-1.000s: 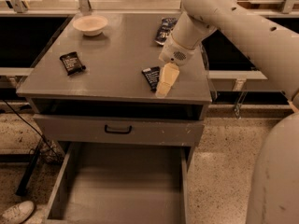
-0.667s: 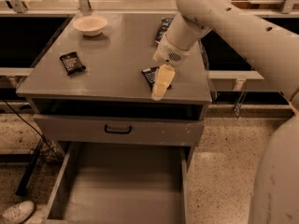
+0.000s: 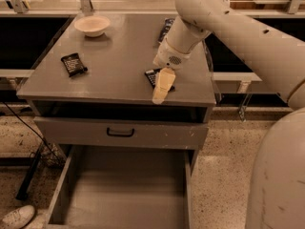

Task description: Place rxbar blueberry into middle drawer

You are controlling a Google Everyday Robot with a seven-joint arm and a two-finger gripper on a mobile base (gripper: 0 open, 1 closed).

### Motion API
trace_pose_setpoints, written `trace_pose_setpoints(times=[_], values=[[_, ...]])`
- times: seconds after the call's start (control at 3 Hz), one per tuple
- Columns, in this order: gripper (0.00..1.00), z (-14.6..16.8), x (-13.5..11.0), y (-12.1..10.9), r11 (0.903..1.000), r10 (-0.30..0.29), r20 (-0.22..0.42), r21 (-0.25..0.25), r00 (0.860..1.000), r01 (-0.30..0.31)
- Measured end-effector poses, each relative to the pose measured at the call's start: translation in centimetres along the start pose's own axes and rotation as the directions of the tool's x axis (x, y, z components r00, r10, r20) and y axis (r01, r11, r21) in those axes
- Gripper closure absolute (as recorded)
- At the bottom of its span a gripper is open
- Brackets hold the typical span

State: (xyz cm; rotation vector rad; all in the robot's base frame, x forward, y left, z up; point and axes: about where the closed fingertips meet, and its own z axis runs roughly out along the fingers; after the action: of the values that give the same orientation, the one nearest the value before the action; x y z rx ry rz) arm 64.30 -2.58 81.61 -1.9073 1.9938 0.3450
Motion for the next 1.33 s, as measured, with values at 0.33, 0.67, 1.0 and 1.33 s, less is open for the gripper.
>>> trace_pose_setpoints(times=[0.33, 0.67, 1.0, 1.33], values=[[0.00, -0.50, -0.32, -0.78, 0.9985, 0.007, -0.006, 0.055, 1.000, -0.006], [0.00, -0.15, -0.27, -1.12, 0.9985, 0.010, -0.004, 0.054, 1.000, -0.010], [0.00, 0.17, -0.84, -0.53, 0.9985, -0.029, 0.010, 0.048, 1.000, 0.028], [0.00, 0.06, -0.82, -0.75, 0.9985, -0.026, 0.014, 0.049, 1.000, 0.025]])
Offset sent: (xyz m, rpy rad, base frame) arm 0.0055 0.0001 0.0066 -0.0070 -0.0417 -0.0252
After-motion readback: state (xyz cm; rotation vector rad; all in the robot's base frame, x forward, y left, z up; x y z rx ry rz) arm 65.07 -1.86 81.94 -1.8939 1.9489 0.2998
